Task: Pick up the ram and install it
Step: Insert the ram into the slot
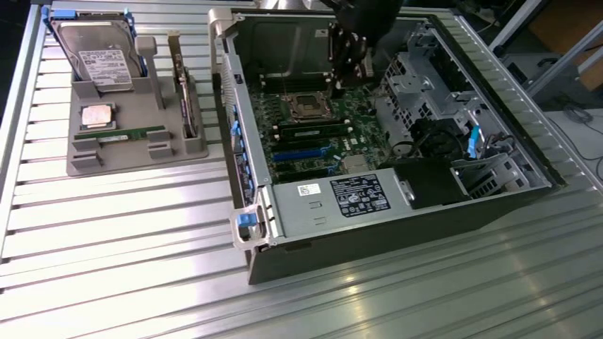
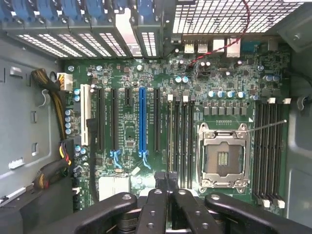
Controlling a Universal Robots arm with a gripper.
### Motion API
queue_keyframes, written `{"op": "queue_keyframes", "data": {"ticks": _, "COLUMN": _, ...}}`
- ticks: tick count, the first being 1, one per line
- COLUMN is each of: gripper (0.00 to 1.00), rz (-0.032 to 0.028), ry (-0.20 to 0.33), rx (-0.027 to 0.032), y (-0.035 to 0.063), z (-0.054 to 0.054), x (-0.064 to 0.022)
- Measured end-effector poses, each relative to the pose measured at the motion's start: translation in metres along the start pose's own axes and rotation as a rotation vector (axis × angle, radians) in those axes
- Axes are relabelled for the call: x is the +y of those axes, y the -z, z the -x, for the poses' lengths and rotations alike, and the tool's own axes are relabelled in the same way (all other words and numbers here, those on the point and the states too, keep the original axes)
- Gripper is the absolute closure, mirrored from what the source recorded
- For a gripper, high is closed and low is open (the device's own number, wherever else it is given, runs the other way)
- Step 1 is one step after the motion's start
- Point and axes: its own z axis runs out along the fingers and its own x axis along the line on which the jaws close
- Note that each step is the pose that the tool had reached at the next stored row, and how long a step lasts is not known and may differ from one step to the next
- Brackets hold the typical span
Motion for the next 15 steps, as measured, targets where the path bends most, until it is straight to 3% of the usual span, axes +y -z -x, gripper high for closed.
{"op": "queue_keyframes", "data": {"ticks": 6, "gripper": 0.89, "rz": 0.0211, "ry": 0.001, "rx": 0.0003, "y": -0.0006, "z": 0.0, "x": -0.0198}}
{"op": "queue_keyframes", "data": {"ticks": 9, "gripper": 0.89, "rz": 0.0218, "ry": 0.001, "rx": 0.0005, "y": -0.0003, "z": 0.0, "x": -0.0253}}
{"op": "queue_keyframes", "data": {"ticks": 15, "gripper": 0.89, "rz": 0.0218, "ry": 0.002, "rx": 0.0, "y": 0.0046, "z": 0.001, "x": -0.0273}}
